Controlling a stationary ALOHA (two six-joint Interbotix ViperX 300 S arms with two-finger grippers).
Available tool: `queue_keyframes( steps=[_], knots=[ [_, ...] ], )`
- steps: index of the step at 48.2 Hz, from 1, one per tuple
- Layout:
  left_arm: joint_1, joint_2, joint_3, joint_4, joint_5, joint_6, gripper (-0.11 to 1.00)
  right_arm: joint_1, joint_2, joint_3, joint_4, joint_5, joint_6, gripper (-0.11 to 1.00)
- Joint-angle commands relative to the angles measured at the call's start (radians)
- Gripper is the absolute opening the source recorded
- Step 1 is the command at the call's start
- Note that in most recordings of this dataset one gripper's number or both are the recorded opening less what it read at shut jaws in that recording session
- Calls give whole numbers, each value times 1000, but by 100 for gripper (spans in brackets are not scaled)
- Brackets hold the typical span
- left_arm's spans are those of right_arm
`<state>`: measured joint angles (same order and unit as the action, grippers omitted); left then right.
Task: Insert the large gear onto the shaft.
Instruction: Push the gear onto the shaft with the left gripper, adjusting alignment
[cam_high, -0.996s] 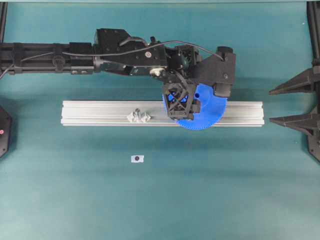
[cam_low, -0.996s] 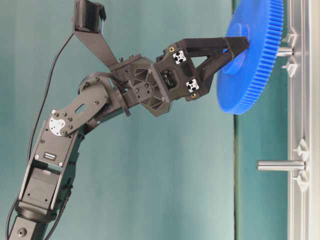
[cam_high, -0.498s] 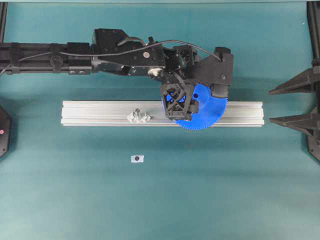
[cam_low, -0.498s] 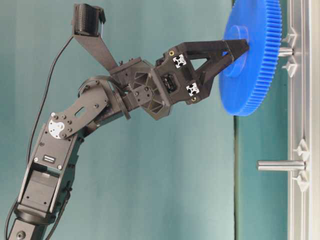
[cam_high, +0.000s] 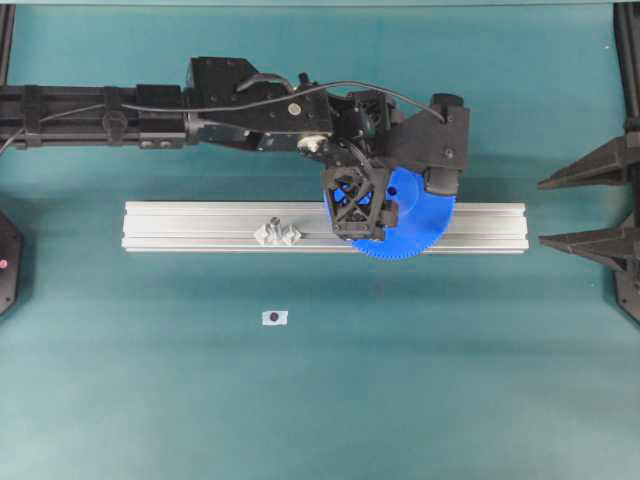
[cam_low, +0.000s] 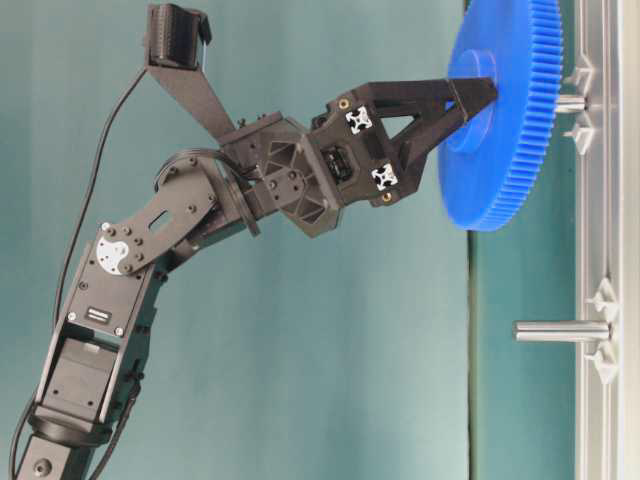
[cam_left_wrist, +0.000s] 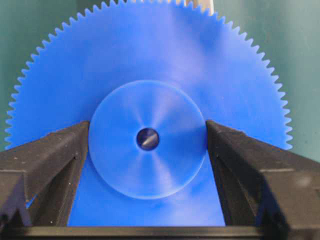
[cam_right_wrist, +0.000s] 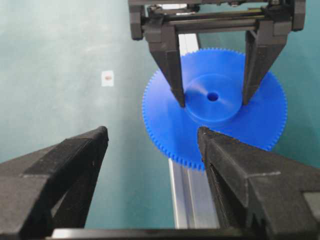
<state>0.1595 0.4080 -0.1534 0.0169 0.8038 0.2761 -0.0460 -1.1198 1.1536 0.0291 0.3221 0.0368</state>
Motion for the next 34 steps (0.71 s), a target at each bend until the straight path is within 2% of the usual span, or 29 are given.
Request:
queue_keyframes(
  steps=[1,34],
  knots=[
    [14,-20,-9,6,-5,8,86,-2,6,-9,3,-9,9,79],
    [-3,-49,-44,6,0,8,86,-2,6,-14,3,-8,9,79]
  ],
)
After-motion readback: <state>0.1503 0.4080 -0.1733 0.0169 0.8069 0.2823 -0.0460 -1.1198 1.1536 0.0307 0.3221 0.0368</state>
